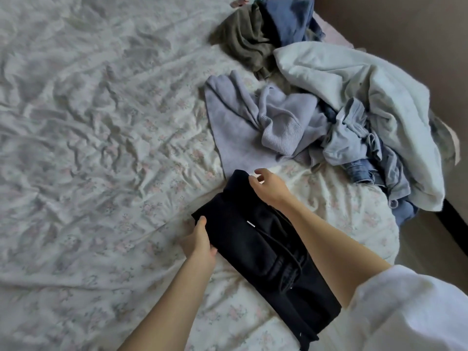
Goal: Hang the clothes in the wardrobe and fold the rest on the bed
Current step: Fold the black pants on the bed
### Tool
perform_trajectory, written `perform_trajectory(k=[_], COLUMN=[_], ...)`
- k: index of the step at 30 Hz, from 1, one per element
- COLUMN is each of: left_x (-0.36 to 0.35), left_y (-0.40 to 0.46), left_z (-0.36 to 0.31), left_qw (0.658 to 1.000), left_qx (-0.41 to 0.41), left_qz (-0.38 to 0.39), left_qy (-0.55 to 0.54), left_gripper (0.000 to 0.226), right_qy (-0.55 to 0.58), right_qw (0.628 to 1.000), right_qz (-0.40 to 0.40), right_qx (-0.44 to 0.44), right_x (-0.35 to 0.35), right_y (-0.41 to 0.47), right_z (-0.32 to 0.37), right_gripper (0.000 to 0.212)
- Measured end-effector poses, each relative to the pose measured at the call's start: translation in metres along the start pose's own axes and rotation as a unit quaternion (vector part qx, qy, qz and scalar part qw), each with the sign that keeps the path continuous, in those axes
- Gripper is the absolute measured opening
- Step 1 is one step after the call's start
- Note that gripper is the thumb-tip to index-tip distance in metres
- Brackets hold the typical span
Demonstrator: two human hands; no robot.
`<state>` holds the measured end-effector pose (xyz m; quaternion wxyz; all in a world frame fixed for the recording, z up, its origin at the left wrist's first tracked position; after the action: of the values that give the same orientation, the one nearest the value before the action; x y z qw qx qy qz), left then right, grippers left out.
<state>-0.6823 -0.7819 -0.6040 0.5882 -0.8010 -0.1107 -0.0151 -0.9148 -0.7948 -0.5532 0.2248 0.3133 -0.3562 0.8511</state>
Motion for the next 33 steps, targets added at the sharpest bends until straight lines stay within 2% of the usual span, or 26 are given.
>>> perform_trajectory(k=[3,5,7,9,12,16,21,23,25,28,31,33], left_x=[0.005,-0.001,-0.004,-0.004,-0.008,0.001,0.012,0.017,0.018,0.015,0.014,0.013], left_y=[0.002,0.001,-0.003,-0.012,-0.023,-0.02,-0.016,-0.014,-0.015,-0.013,-0.003,0.005], left_z=[-0.011,-0.02,-0.03,-0.038,-0.046,-0.043,-0.04,-0.04,-0.041,-0.039,-0.04,-0.047], left_qw=[0.998,0.994,0.986,0.973,0.958,0.973,0.987,0.987,0.985,0.987,0.995,0.996], left_qx=[-0.042,-0.081,-0.134,-0.19,-0.241,-0.2,-0.144,-0.135,-0.133,-0.112,-0.085,-0.086], left_qz=[-0.047,-0.043,-0.07,-0.101,-0.112,-0.104,-0.066,-0.061,-0.063,-0.059,-0.034,-0.018], left_qy=[0.015,0.051,0.074,0.087,0.105,0.047,-0.035,-0.065,-0.092,-0.097,-0.048,-0.007], left_gripper=[0.022,0.031,0.041,0.033,0.027,0.015,0.012,0.012,0.012,0.011,0.014,0.024], right_qy=[-0.028,-0.06,-0.095,-0.079,-0.046,-0.044,0.054,0.093,0.115,0.167,0.245,0.211], right_qw=[0.999,0.998,0.994,0.994,0.998,0.995,0.99,0.98,0.974,0.976,0.967,0.975], right_qz=[0.034,0.026,-0.01,-0.028,-0.03,-0.075,-0.126,-0.171,-0.191,-0.142,-0.052,-0.034], right_qx=[0.0,0.014,0.055,0.069,0.043,0.046,0.023,0.035,0.048,0.018,-0.044,-0.054], right_x=[-0.012,-0.015,-0.018,-0.02,-0.022,-0.011,0.013,0.03,0.039,0.029,0.014,0.013], right_y=[0.012,0.01,0.002,-0.006,-0.006,-0.002,0.001,0.001,-0.002,0.0,0.009,0.015], right_z=[0.004,0.008,0.013,0.013,0.007,0.012,0.004,0.003,0.003,-0.003,-0.009,-0.006], right_gripper=[0.039,0.035,0.03,0.034,0.029,0.03,0.032,0.039,0.036,0.018,0.029,0.035])
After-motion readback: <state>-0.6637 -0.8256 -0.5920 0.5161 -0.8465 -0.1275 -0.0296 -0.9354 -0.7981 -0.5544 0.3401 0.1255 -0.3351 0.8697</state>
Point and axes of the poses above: each hand's wrist, its own y-axis towards the middle knuckle, its own x-axis out of the back of the hand, z = x × y, the point moved 8 cm from there along y, towards the middle knuckle, and after that the axes turned 7 degrees about -z, right-handed, at the moved point
